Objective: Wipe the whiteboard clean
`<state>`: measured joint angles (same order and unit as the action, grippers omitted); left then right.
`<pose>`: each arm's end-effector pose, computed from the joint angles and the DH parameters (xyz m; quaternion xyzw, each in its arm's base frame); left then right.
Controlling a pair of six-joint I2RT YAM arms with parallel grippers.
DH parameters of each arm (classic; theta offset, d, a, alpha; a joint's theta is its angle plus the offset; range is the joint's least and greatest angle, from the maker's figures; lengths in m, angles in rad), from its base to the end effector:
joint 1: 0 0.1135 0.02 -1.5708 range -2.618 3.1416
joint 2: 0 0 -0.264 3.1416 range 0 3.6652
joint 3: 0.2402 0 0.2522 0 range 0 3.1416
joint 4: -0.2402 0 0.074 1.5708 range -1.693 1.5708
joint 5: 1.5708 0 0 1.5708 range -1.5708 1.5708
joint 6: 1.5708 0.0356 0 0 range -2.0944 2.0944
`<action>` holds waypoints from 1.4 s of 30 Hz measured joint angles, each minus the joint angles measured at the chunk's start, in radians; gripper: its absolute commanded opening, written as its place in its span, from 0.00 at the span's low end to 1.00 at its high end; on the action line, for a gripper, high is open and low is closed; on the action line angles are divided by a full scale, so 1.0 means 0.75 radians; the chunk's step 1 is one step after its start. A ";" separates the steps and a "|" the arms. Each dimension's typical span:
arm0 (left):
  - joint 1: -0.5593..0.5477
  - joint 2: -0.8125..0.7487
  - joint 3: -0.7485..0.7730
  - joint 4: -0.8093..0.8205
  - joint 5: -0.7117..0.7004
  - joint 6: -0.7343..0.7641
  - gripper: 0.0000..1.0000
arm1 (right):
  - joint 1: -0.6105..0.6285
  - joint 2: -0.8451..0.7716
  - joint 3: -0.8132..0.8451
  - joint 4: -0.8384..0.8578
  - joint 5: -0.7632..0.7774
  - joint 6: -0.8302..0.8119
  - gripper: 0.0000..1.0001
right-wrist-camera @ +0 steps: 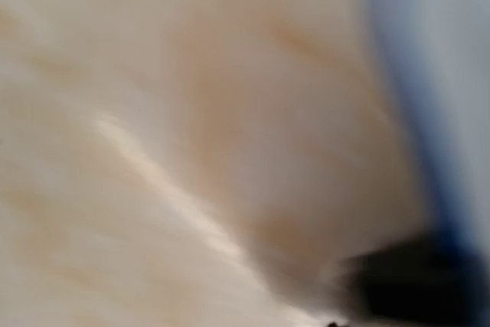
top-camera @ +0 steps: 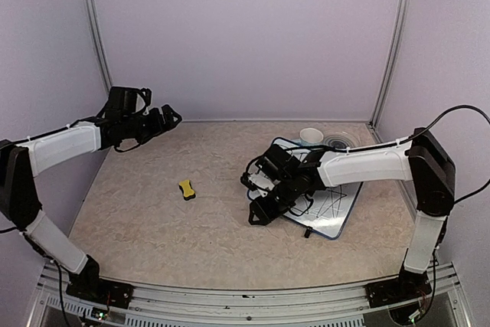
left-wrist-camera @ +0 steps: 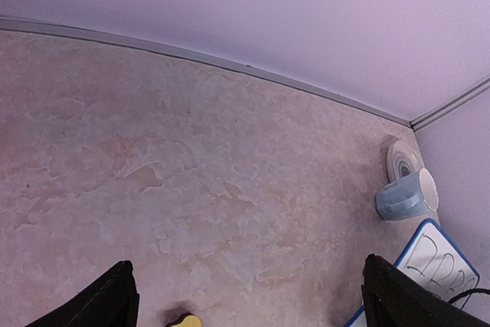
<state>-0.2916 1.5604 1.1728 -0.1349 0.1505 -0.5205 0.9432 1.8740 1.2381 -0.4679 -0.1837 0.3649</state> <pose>0.3446 -0.1090 0.2860 -0.0612 0.8619 -0.2569 0.4328 0.2182 0.3119 0.1709 -0.2966 0.9225 0.2110 0.1286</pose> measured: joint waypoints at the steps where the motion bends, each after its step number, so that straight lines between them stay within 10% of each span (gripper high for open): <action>1: -0.006 -0.035 -0.036 0.017 0.005 0.003 0.99 | 0.008 0.000 0.038 -0.007 -0.026 -0.015 0.51; 12: -0.210 -0.223 -0.430 0.179 0.011 0.016 0.97 | 0.010 -0.120 0.238 -0.051 -0.227 -0.122 0.63; 21: -0.600 -0.205 -0.613 0.322 -0.030 0.071 0.81 | -0.344 -0.245 0.383 -0.093 -0.370 -0.111 0.64; 27: -0.885 0.119 -0.323 0.257 -0.091 0.213 0.60 | -0.657 -0.323 0.441 -0.158 -0.441 -0.108 0.64; 42: -0.991 0.596 0.079 0.043 -0.178 0.281 0.38 | -0.846 -0.491 0.389 -0.250 -0.486 -0.117 0.64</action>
<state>-1.0351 2.0071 1.2320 -0.1024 0.0170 -0.3099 0.3088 1.5055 1.5295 -0.6552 -0.5480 0.2771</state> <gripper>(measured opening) 0.429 0.637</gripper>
